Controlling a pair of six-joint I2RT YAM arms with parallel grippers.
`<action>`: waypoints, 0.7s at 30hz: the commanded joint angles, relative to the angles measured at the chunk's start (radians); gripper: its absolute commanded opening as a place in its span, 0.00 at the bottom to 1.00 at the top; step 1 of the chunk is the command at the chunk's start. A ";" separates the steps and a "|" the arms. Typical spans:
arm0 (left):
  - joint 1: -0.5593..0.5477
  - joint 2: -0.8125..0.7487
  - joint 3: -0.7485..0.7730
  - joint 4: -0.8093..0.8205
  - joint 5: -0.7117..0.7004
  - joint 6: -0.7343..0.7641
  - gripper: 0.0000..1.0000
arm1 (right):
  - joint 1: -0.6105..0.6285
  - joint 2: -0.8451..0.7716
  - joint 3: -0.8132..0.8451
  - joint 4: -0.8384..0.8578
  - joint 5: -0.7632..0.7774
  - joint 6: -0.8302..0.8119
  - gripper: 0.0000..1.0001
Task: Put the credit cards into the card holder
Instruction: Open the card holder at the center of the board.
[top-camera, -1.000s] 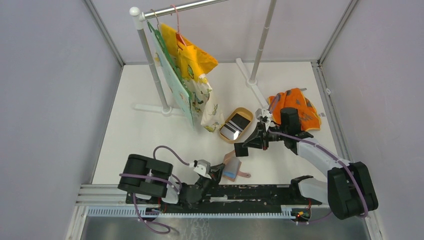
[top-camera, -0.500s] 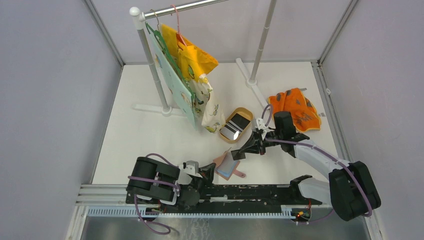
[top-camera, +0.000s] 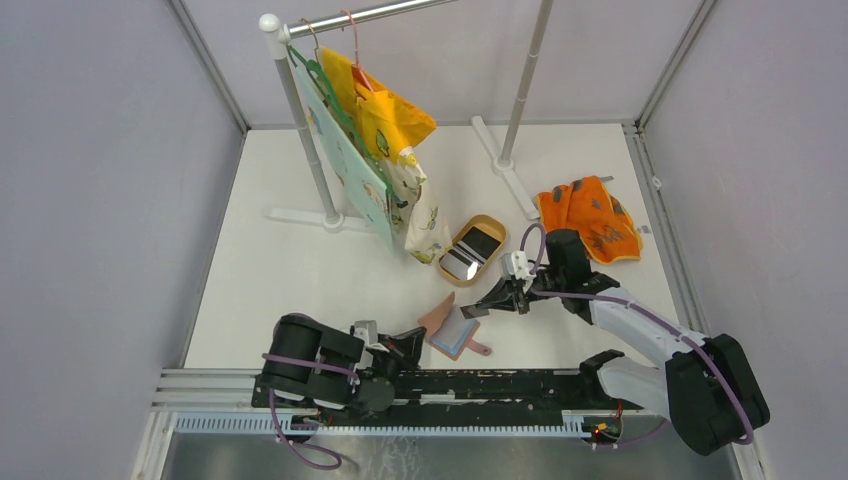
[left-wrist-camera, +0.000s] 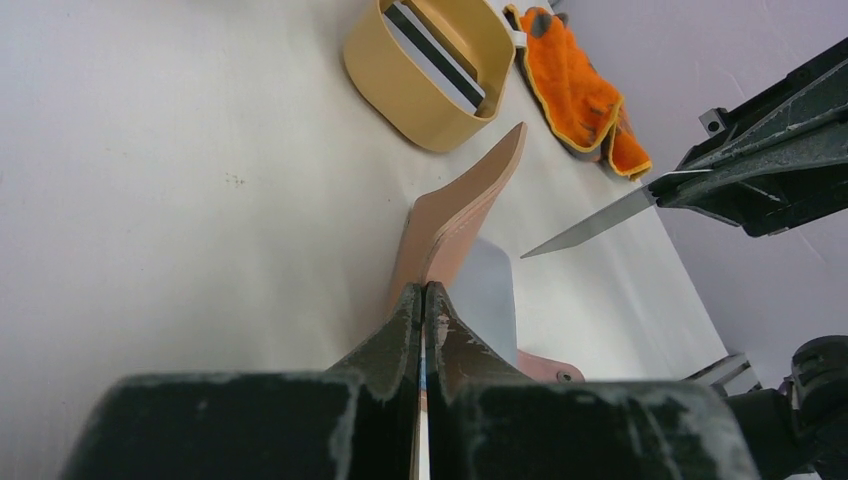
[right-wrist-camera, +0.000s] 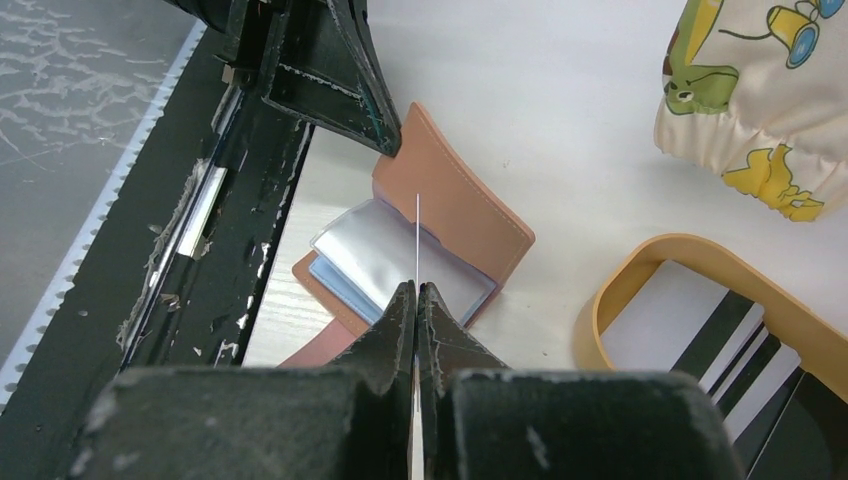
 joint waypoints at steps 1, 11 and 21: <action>-0.011 0.025 -0.007 0.188 -0.056 -0.120 0.02 | 0.011 -0.020 0.003 0.017 -0.013 -0.036 0.00; -0.009 -0.010 0.024 0.076 -0.034 -0.128 0.02 | 0.164 0.032 0.073 0.061 0.177 -0.051 0.00; -0.008 -0.273 0.230 -1.370 0.000 -0.978 0.20 | 0.295 0.228 0.248 0.004 0.334 -0.033 0.00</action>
